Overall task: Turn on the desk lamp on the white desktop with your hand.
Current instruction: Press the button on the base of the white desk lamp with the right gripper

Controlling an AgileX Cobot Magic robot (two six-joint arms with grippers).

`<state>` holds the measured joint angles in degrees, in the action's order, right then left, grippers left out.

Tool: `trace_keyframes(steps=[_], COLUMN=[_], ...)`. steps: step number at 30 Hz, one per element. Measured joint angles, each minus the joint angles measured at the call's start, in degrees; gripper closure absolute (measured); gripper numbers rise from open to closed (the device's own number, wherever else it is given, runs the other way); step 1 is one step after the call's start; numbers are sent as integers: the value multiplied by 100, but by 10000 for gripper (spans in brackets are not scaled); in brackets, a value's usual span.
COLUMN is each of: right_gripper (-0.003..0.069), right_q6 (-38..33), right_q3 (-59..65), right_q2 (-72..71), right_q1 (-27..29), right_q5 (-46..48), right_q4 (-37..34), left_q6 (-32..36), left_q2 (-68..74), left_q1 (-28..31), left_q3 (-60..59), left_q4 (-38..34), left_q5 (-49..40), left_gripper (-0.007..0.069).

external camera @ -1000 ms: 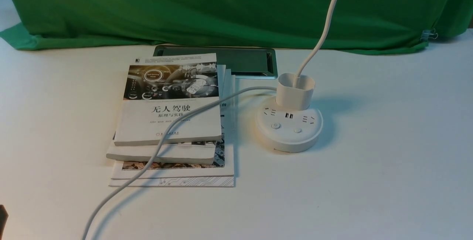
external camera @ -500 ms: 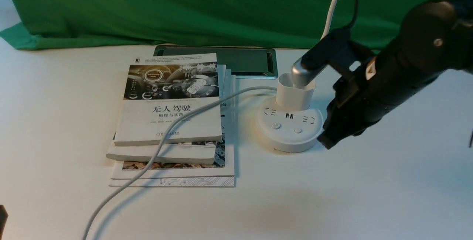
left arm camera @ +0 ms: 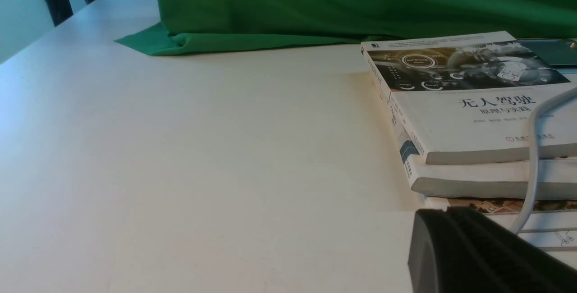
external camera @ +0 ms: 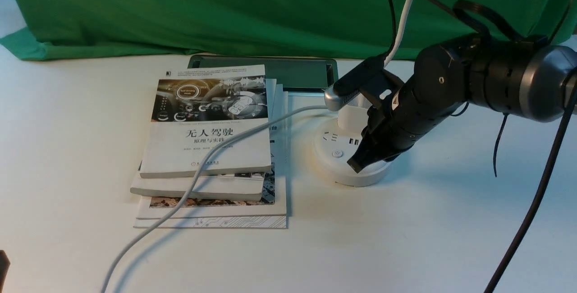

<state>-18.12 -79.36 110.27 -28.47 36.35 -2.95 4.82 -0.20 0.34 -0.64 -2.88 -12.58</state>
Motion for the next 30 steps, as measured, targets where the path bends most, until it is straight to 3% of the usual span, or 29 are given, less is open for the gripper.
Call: trace_keyframes(steps=[30], right_gripper=[630], right_q6=[42], right_q3=[119], right_q2=[410], right_q1=[46], right_q5=[-669], right_q4=[28], left_q6=[0], left_q2=[0], left_q1=[0], left_q3=[0], left_q4=[0], left_q5=[0], left_gripper=[603])
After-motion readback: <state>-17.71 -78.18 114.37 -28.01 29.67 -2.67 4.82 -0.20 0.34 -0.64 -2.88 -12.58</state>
